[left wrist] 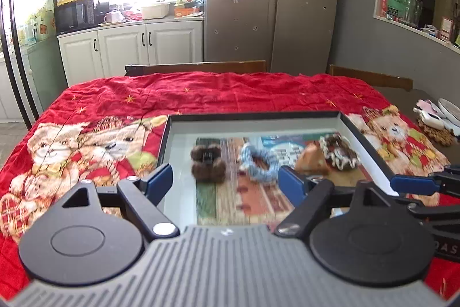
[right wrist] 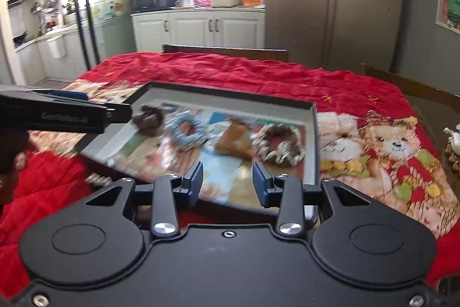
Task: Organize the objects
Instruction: 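Grasp the black lace scrunchie with the left tool while the right tool grasps another tan pouch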
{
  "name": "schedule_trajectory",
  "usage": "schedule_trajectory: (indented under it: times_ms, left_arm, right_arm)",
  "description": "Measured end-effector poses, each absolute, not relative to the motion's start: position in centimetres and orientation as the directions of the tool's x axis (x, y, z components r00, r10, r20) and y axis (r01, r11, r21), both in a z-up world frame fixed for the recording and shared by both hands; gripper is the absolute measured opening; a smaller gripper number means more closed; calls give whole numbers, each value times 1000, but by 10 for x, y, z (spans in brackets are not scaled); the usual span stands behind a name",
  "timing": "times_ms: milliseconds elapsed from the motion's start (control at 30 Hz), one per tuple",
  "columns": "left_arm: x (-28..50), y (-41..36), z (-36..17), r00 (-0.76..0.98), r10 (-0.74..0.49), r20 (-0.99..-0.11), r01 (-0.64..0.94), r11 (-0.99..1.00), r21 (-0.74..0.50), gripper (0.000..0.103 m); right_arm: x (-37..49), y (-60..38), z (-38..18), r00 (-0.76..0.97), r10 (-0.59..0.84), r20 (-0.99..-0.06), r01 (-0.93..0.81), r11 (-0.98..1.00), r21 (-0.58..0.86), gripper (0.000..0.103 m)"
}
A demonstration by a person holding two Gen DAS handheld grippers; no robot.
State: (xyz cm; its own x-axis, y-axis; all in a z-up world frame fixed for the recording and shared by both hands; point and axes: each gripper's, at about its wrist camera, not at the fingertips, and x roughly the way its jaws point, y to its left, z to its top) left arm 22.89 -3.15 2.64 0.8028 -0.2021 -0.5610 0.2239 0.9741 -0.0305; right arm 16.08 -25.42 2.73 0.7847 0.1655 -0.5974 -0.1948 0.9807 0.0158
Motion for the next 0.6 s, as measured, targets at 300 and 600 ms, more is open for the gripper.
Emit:
schedule_trajectory:
  times_ms: [300, 600]
  left_arm:
    - [191, -12, 4, 767, -263, -586, 303, 952, -31, 87]
    - [187, -5, -24, 723, -309, -618, 369, 929, -32, 69]
  right_arm:
    - [100, -230, 11, 752, 261, -605, -289, 956, 53, 37]
    - [75, -210, -3, 739, 301, -603, -320, 944, 79, 37]
